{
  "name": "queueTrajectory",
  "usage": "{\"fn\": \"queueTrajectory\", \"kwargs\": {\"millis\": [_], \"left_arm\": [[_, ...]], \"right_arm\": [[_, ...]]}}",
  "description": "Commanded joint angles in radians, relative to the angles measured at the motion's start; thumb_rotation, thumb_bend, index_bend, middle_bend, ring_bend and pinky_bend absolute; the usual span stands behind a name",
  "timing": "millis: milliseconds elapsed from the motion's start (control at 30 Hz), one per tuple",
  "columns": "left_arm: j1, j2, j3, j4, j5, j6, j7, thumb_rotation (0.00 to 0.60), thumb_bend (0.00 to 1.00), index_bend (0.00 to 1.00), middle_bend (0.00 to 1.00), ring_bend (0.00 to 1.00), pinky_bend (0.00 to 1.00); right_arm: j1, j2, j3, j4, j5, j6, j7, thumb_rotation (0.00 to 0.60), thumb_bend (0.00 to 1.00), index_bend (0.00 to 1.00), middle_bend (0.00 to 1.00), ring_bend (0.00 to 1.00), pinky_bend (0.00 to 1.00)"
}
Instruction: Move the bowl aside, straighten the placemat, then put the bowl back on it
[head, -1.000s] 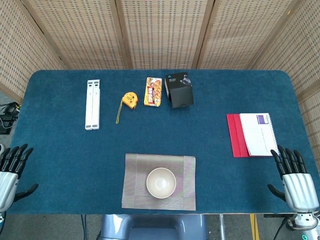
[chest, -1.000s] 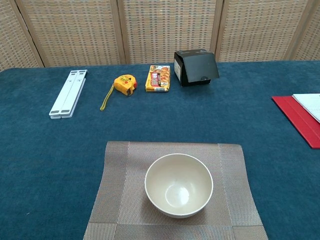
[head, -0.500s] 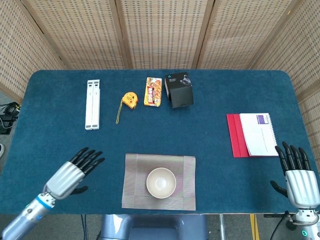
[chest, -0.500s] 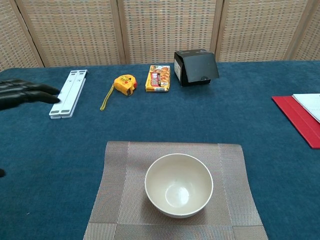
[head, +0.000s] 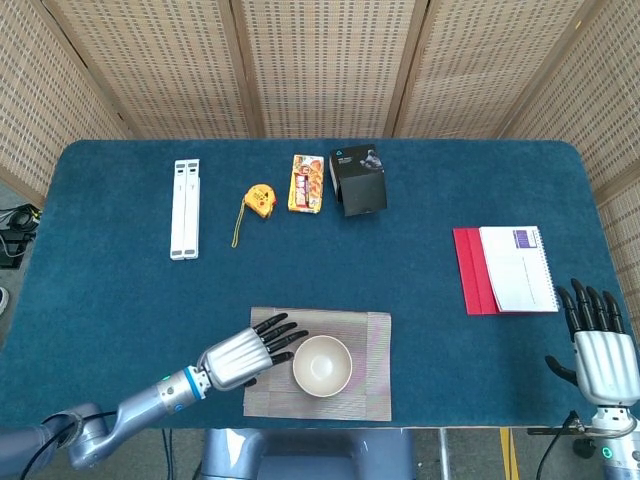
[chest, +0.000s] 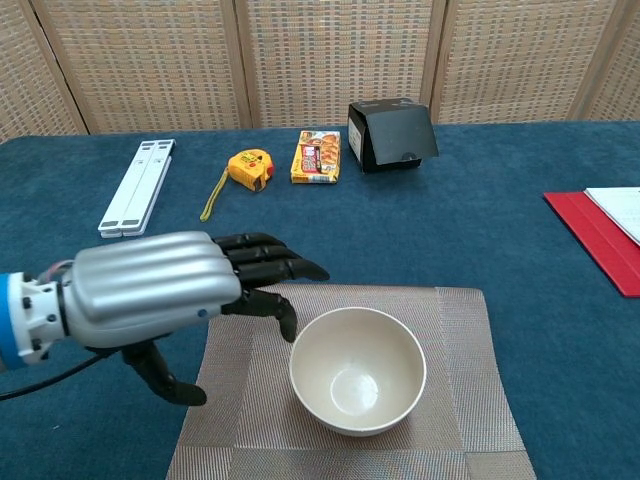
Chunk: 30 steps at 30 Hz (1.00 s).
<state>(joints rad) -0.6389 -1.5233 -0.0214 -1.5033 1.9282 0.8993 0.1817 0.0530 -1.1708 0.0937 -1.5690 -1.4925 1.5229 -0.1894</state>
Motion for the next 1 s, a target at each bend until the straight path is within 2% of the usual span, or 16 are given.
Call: {"fn": "queueTrajectory", "kwargs": {"millis": [33, 100, 200, 333, 467, 533, 700, 800, 833, 1000], "left_arm": [[-0.04, -0.049, -0.002, 0.039, -0.025, -0.046, 0.031, 0.6, 0.12, 0.31, 0.0, 0.0, 0.0], [-0.055, -0.072, -0.003, 0.058, -0.035, -0.068, 0.049, 0.6, 0.14, 0.31, 0.0, 0.0, 0.0], [-0.078, -0.117, -0.009, 0.09, -0.053, -0.095, 0.079, 0.6, 0.24, 0.35, 0.0, 0.0, 0.0], [-0.104, -0.184, -0.018, 0.14, -0.066, -0.083, 0.102, 0.6, 0.41, 0.49, 0.0, 0.0, 0.0], [-0.121, -0.225, -0.02, 0.174, -0.078, -0.072, 0.116, 0.6, 0.5, 0.67, 0.0, 0.0, 0.0], [-0.124, -0.234, -0.02, 0.18, -0.084, -0.06, 0.124, 0.6, 0.53, 0.72, 0.0, 0.0, 0.0], [-0.126, -0.236, -0.025, 0.18, -0.096, -0.012, 0.121, 0.6, 0.53, 0.73, 0.0, 0.0, 0.0], [-0.125, -0.216, -0.049, 0.17, -0.112, 0.036, 0.117, 0.6, 0.53, 0.73, 0.0, 0.0, 0.0], [-0.117, -0.181, -0.102, 0.169, -0.146, 0.078, 0.116, 0.6, 0.53, 0.73, 0.0, 0.0, 0.0], [-0.12, -0.1, -0.181, 0.172, -0.263, 0.073, 0.094, 0.6, 0.53, 0.73, 0.0, 0.0, 0.0]], "right_arm": [[0.0, 0.003, 0.003, 0.0, 0.006, -0.002, 0.007, 0.6, 0.0, 0.08, 0.0, 0.0, 0.0], [0.001, 0.004, 0.003, 0.002, 0.012, -0.007, 0.011, 0.6, 0.0, 0.08, 0.0, 0.0, 0.0], [0.004, 0.006, 0.006, 0.004, 0.024, -0.016, 0.015, 0.6, 0.0, 0.08, 0.0, 0.0, 0.0], [0.007, 0.007, 0.009, 0.008, 0.038, -0.026, 0.023, 0.6, 0.0, 0.08, 0.0, 0.0, 0.0], [0.009, 0.008, 0.008, 0.011, 0.044, -0.034, 0.028, 0.6, 0.0, 0.08, 0.0, 0.0, 0.0], [0.01, 0.009, 0.007, 0.012, 0.045, -0.037, 0.032, 0.6, 0.0, 0.08, 0.0, 0.0, 0.0], [0.009, 0.011, 0.007, 0.012, 0.046, -0.035, 0.039, 0.6, 0.0, 0.09, 0.0, 0.0, 0.0], [0.008, 0.013, 0.004, 0.01, 0.042, -0.032, 0.041, 0.6, 0.0, 0.09, 0.0, 0.0, 0.0], [0.008, 0.013, 0.0, 0.006, 0.038, -0.034, 0.042, 0.6, 0.0, 0.09, 0.0, 0.0, 0.0], [0.009, 0.012, -0.006, 0.001, 0.03, -0.033, 0.035, 0.6, 0.0, 0.09, 0.0, 0.0, 0.0]]}}
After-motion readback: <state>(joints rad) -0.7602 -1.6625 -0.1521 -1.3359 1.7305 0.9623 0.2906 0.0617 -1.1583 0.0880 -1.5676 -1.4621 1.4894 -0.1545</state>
